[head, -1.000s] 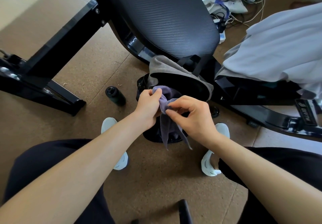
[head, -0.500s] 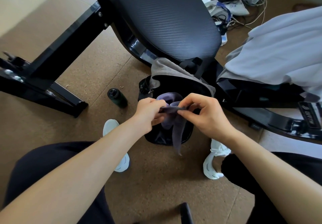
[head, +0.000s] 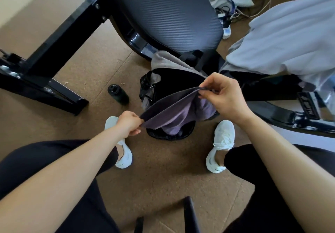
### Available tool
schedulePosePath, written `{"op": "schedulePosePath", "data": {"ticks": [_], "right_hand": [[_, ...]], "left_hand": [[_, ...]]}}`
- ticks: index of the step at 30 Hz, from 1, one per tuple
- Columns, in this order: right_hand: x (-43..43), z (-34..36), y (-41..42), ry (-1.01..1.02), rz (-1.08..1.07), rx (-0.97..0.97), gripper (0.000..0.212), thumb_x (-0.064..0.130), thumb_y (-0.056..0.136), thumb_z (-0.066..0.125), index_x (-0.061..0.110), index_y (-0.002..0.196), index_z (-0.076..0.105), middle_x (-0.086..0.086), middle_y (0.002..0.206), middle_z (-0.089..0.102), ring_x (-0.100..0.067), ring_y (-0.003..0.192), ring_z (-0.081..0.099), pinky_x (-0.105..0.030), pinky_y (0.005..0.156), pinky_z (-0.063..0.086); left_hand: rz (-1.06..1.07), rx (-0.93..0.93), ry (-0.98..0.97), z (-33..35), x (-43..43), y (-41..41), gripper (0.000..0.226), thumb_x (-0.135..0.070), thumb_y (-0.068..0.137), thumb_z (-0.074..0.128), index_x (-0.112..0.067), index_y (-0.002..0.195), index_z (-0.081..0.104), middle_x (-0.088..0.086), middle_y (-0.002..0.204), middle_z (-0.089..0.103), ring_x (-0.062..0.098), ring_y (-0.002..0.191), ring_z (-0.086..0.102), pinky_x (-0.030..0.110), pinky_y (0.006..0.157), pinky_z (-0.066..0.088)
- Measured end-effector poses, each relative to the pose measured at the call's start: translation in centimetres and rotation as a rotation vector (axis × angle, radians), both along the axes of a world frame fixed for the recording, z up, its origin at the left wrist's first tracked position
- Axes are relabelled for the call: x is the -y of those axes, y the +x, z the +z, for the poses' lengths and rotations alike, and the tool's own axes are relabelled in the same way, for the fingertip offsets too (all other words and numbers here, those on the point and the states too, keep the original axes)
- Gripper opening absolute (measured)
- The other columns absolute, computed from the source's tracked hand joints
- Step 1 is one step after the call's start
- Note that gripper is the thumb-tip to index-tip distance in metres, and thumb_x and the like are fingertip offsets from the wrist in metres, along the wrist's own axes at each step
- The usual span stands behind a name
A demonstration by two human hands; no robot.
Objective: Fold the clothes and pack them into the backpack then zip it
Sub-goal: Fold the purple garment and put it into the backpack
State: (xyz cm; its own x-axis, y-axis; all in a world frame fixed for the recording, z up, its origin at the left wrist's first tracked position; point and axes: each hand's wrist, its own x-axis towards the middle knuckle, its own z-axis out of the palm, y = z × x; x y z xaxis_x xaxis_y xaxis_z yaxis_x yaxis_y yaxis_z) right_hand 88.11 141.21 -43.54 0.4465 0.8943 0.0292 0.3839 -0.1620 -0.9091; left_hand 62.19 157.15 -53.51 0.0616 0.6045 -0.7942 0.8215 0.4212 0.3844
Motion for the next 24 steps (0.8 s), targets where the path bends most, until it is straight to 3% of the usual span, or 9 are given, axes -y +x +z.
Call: {"op": "schedulePosePath", "data": {"ticks": [3,6,12,14,17,19,21,24], "right_hand": [[0.1,-0.7,0.6,-0.015,-0.024,0.049,0.011,0.003,0.084,0.073,0.011,0.086,0.066,-0.008,0.083,0.072,-0.027,0.082,0.071,-0.052,0.08,0.056],[0.2,-1.3,0.9,-0.051,-0.11,0.115,0.011,0.006,0.084,0.072,0.012,0.085,0.064,-0.009,0.079,0.07,-0.027,0.078,0.068,-0.046,0.077,0.056],[0.4,-1.4,2.5,-0.095,-0.47,0.044,0.028,0.009,0.091,0.07,0.031,0.078,0.057,0.0,0.079,0.066,-0.025,0.077,0.07,-0.041,0.073,0.061],[0.3,-1.3,2.7,-0.069,-0.555,-0.121,0.027,0.006,0.094,0.067,0.027,0.081,0.056,-0.005,0.085,0.064,-0.024,0.08,0.069,-0.037,0.068,0.064],[-0.1,-0.6,2.6,0.018,-0.616,-0.243,0.024,0.002,0.097,0.063,0.022,0.085,0.055,-0.008,0.088,0.06,-0.022,0.085,0.066,-0.03,0.067,0.063],[-0.5,-0.3,2.4,0.102,-0.623,-0.278,0.023,0.001,0.098,0.061,0.019,0.087,0.053,-0.006,0.086,0.058,-0.018,0.084,0.065,-0.03,0.07,0.063],[-0.7,-0.6,2.5,0.088,-0.602,-0.27,0.023,0.001,0.098,0.061,0.019,0.087,0.053,-0.006,0.086,0.06,-0.017,0.085,0.066,-0.029,0.074,0.063],[-0.7,-1.7,2.8,-0.133,-0.524,-0.269,0.024,0.001,0.094,0.066,0.017,0.081,0.055,-0.007,0.083,0.06,-0.025,0.087,0.068,-0.034,0.075,0.063]], "left_hand": [[-0.019,-0.05,0.06,-0.1,0.3,-0.9,0.003,-0.015,0.097,0.066,-0.014,0.099,0.067,0.015,0.089,0.07,0.021,0.06,0.064,0.027,0.048,0.056],[-0.025,0.005,0.179,0.2,0.4,-0.6,0.01,-0.008,0.096,0.064,-0.017,0.099,0.068,0.015,0.09,0.072,0.023,0.067,0.068,0.031,0.054,0.059],[0.122,0.402,0.225,3.6,-1.7,1.4,0.031,0.004,0.098,0.056,-0.021,0.102,0.073,0.006,0.12,0.069,0.017,0.092,0.069,0.027,0.059,0.058],[0.175,0.555,0.241,5.7,-2.2,2.2,0.035,0.008,0.097,0.051,-0.018,0.103,0.073,0.004,0.128,0.065,0.012,0.091,0.067,0.022,0.059,0.057],[0.156,0.75,0.27,8.3,-2.9,2.8,0.041,0.014,0.096,0.044,-0.014,0.103,0.073,-0.004,0.137,0.06,0.012,0.111,0.065,0.02,0.068,0.057],[0.142,0.895,0.26,9.2,-3.6,2.8,0.046,0.016,0.096,0.036,-0.01,0.103,0.073,0.002,0.129,0.068,0.019,0.118,0.066,0.026,0.081,0.059],[0.075,0.923,0.327,9.6,-4.0,2.4,0.05,0.018,0.092,0.032,-0.007,0.101,0.075,0.009,0.116,0.074,0.022,0.115,0.069,0.034,0.092,0.059],[-0.177,0.638,0.523,8.4,-4.6,1.8,0.058,0.015,0.084,0.037,-0.025,0.086,0.08,0.001,0.095,0.077,0.02,0.098,0.071,0.038,0.092,0.059]]}}
